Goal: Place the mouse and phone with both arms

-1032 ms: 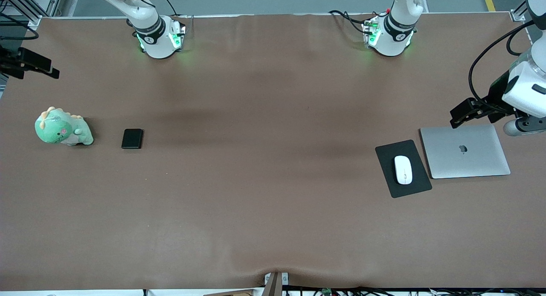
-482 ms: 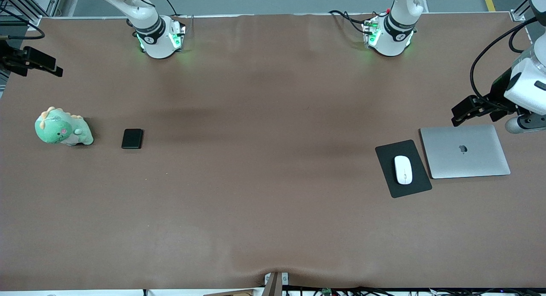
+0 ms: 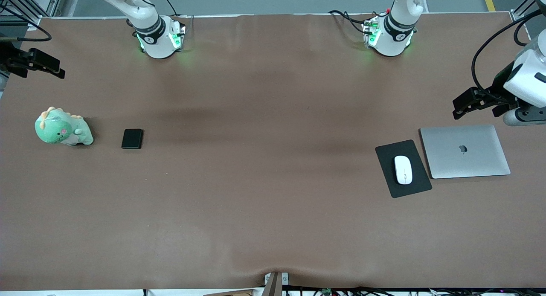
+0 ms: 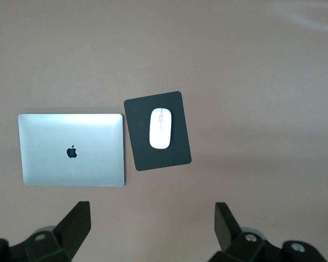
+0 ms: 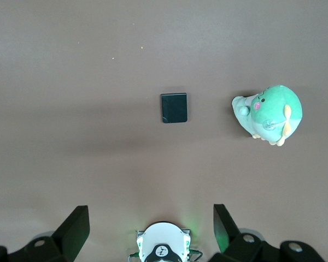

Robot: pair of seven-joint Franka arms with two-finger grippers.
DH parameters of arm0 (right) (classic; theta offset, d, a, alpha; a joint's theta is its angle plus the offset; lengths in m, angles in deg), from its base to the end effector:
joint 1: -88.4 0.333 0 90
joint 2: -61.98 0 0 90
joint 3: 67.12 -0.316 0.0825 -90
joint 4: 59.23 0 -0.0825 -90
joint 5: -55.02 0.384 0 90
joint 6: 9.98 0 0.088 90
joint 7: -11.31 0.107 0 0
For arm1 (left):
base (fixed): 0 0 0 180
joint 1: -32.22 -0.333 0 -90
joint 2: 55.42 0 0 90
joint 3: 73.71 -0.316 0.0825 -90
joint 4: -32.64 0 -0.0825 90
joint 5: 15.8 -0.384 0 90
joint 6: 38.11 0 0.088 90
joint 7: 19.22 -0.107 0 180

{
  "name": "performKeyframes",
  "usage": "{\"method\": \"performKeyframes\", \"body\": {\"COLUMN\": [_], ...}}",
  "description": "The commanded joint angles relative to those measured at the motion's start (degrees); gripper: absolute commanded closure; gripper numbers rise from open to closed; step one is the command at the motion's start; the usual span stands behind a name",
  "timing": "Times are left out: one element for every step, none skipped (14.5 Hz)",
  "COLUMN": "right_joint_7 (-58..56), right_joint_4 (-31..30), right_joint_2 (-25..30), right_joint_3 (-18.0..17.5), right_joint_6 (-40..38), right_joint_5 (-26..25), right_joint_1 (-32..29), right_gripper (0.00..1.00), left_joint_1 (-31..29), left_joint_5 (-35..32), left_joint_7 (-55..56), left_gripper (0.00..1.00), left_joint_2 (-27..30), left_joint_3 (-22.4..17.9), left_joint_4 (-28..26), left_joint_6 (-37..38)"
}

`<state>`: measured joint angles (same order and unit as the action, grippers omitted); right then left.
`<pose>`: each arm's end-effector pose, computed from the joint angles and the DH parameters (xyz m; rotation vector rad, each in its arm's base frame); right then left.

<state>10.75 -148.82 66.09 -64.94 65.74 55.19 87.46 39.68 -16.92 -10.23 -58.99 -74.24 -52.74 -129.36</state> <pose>0.5038 -0.0279 0.6462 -3.1184 0.0684 0.2660 0.5727 -0.0677 0.6294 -3.1260 -0.0561 -0.0665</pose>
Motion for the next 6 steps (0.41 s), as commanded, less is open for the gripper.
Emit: {"method": "performKeyframes", "body": {"right_joint_7": [0.8, 0.8, 0.8, 0.8, 0.8, 0.8], "right_joint_4": [-1.1, -1.2, -1.2, -1.2, -1.2, -1.1], "right_joint_2": [1.3, 1.3, 1.3, 1.3, 1.3, 1.3], "right_joint_3": [0.0, 0.0, 0.0, 0.0, 0.0, 0.0], "right_joint_6": [0.1, 0.0, 0.0, 0.0, 0.2, 0.3], "right_joint_5": [-0.9, -0.9, -0.8, -0.6, -0.5, -0.5], "right_joint_1": [-0.6, -1.3, -1.8, -2.2, -2.1, -2.1], "right_gripper": [0.0, 0.0, 0.0, 0.0, 0.0, 0.0], "left_joint_1": [-0.2, -0.2, -0.2, -0.2, -0.2, -0.2], "left_joint_5": [0.1, 0.1, 0.1, 0.1, 0.1, 0.1], "left_joint_7": [-1.0, -1.0, -1.0, -1.0, -1.0, -1.0], "left_gripper": [0.0, 0.0, 0.0, 0.0, 0.0, 0.0], "left_joint_2": [0.6, 0.6, 0.6, 0.6, 0.6, 0.6], "left_joint_3": [0.1, 0.1, 0.1, 0.1, 0.1, 0.1], "left_joint_4": [0.4, 0.4, 0.4, 0.4, 0.4, 0.4], "left_joint_6": [1.8, 1.9, 1.9, 1.9, 1.9, 1.9]}}
